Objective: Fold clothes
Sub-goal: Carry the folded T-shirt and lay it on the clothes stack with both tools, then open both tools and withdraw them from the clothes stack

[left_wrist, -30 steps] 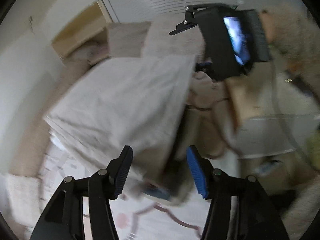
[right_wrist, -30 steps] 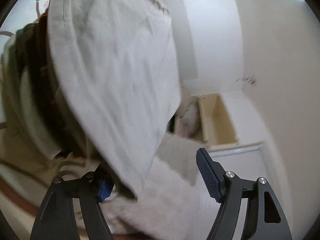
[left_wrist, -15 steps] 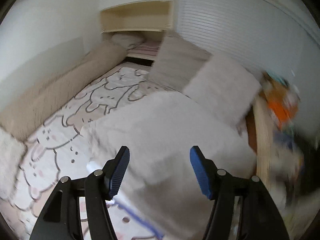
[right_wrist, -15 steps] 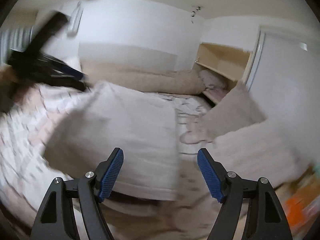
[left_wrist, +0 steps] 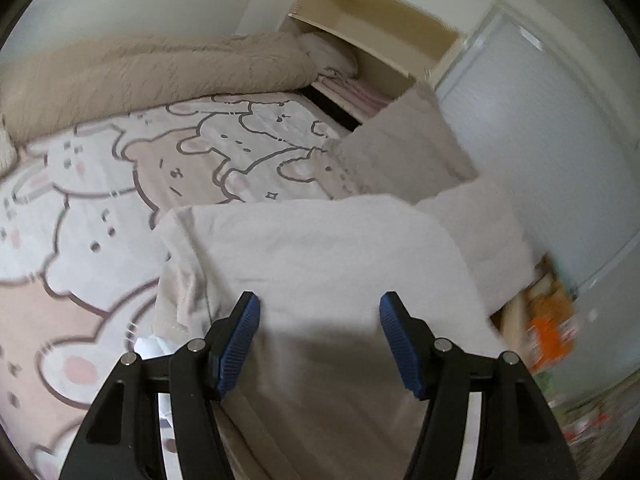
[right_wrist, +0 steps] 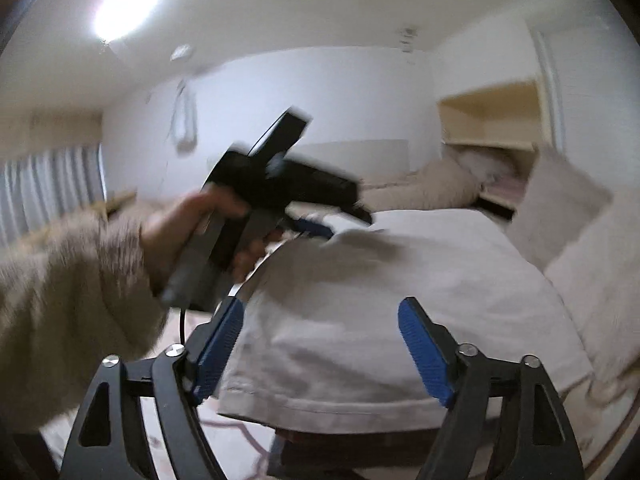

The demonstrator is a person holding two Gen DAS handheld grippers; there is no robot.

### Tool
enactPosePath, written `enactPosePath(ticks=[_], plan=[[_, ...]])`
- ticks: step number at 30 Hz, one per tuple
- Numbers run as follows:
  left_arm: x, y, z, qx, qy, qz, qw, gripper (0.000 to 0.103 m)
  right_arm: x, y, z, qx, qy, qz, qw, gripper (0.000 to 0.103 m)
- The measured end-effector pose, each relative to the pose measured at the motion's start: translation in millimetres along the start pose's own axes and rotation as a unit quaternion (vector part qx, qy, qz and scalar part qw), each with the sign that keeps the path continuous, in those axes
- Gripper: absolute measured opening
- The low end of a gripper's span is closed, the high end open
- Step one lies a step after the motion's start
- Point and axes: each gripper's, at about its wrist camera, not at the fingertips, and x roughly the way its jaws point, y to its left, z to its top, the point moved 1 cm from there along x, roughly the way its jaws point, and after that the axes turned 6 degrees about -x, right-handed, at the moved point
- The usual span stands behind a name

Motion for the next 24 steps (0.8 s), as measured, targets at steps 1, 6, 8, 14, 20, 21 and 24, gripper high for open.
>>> enactPosePath(ticks=[1, 6, 8, 14, 20, 21, 24], plan=[[-4.6, 4.0, 0.8, -0.014, 0.0, -0.01, 0.9998, 0.062, 6.2, 9.9, -3.5, -0.024, 0.007, -0.006, 1.0, 0.081], [-37.6, 12.6, 1.2, -0.01, -0.016, -0.002, 0.9998, 0.062, 24.6, 18.1, -28.7, -0.088, 0.042, -0.074, 0.993, 0.081], [-56.7, 16.2, -3.0, -0.001, -0.026, 0.003, 0.9997, 0.064, 9.8, 11.2, -26.5, -0.05, 0.039, -0.066, 0.996, 0.081], [-130.7, 23.1, -38.5, 0.053, -0.065, 0.007, 0.9964, 0.076, -52.1, -5.0, 0.6, 0.025, -0.03, -0.079, 0.996, 0.103], [-217.7, 21.5, -104.0, 0.14, -0.139, 0.049, 0.9791, 0.102, -60.6, -6.9, 2.8, 0.045, -0.007, -0.129, 0.991, 0.103], [-228.8, 21.3, -114.7, 0.155, -0.147, 0.057, 0.9754, 0.102, -58.0, -6.3, 2.7, 0.046, 0.002, -0.136, 0.99, 0.103], [-260.5, 22.3, -147.8, 0.185, -0.171, 0.072, 0.9652, 0.102, -60.7, 9.6, 3.5, 0.054, 0.017, -0.151, 0.987, 0.103]])
